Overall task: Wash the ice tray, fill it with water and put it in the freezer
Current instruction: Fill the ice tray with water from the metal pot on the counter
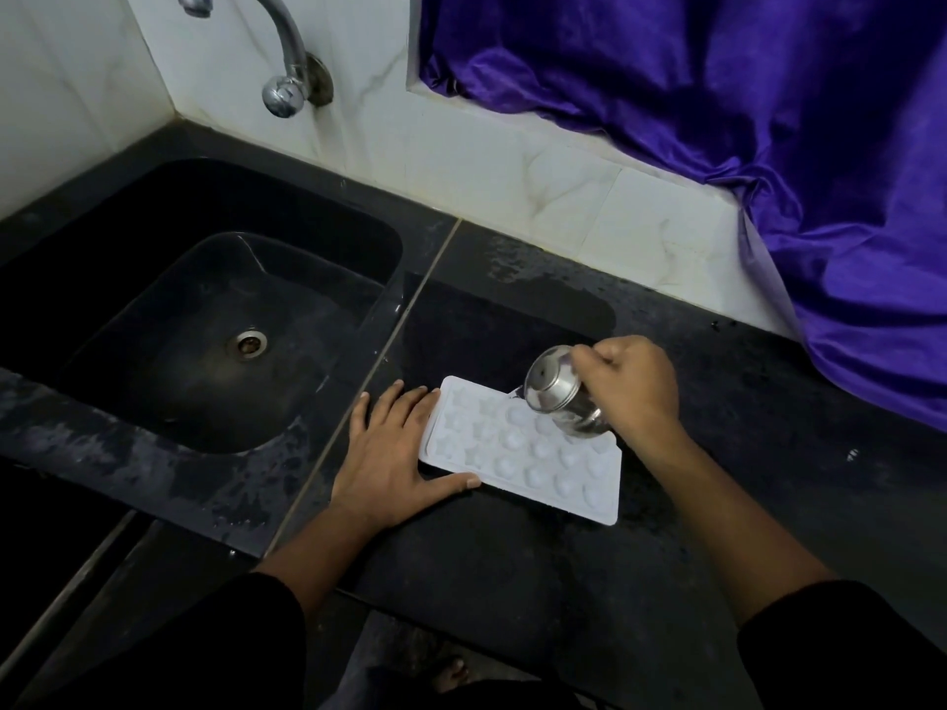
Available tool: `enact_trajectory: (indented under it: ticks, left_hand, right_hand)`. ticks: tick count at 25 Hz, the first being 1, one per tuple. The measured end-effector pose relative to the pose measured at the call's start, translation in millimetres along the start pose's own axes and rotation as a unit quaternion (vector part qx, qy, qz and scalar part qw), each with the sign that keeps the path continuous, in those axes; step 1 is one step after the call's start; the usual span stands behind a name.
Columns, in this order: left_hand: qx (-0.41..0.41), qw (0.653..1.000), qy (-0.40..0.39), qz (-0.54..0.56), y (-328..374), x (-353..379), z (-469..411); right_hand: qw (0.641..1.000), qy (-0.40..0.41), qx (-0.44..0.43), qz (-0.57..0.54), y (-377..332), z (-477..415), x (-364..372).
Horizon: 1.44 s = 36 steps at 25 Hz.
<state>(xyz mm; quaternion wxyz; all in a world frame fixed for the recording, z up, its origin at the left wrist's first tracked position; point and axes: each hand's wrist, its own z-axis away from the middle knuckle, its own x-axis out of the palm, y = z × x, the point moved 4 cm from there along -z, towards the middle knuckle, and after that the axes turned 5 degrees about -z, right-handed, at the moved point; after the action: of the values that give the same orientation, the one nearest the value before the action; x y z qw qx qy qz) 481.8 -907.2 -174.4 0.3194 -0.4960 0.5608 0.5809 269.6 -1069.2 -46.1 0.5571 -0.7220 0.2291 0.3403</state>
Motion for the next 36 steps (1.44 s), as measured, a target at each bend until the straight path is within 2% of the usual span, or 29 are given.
enact_trajectory:
  ticks: [2, 5, 8, 10, 12, 14, 18, 20, 22, 25, 27, 29, 32, 36]
  left_hand:
    - [0.001, 1.0, -0.002, 0.0, 0, 0, 0]
    - [0.0, 1.0, -0.007, -0.002, 0, 0, 0]
    - [0.0, 1.0, -0.012, -0.003, 0, 0, -1]
    - [-0.001, 1.0, -0.011, 0.0, 0, -1, -1]
    - [-0.001, 1.0, -0.006, 0.001, 0, -1, -1]
    - [-0.003, 1.0, -0.004, 0.001, 0, 0, 0]
    - [-0.002, 1.0, -0.001, 0.002, 0, 0, 0]
    - [-0.003, 1.0, 0.001, 0.004, -1, 0, 0]
    - [-0.004, 1.0, -0.001, 0.003, -1, 1, 0]
    - [-0.004, 1.0, 0.001, 0.003, -1, 1, 0]
    - [-0.006, 1.0, -0.001, 0.003, -1, 1, 1]
    - [-0.006, 1.0, -0.001, 0.003, -1, 1, 0]
    - [-0.005, 1.0, 0.0, 0.002, 0, 1, 0]
    - [-0.005, 1.0, -0.006, -0.002, 0, 0, 0]
  right_hand:
    - [0.986, 0.004, 0.058, -0.153, 17, -1, -7]
    - [0.932, 0.024, 0.126, -0.339, 25, 3, -18]
    - [0.888, 0.027, 0.156, -0.432, 13, 1, -24]
    - [0.877, 0.024, 0.16, -0.452, 4, -3, -22]
    - [0.898, 0.016, 0.134, -0.419, -6, -8, -17]
    - [0.934, 0.005, 0.092, -0.347, -13, -13, -10]
    - [0.993, -0.032, -0.01, -0.109, -26, -13, 8]
    - [0.998, -0.039, -0.051, -0.003, -36, -9, 16]
    - [0.995, -0.037, -0.07, 0.055, -47, -5, 20]
    - [0.995, -0.03, -0.076, 0.063, -45, -6, 20]
    - [0.998, -0.029, -0.045, -0.019, -30, -10, 15]
    - [0.988, -0.023, 0.021, -0.154, -16, -13, 6]
    - [0.937, -0.008, 0.107, -0.332, -9, -9, -7]
    - [0.873, -0.004, 0.151, -0.463, -11, -6, -18]
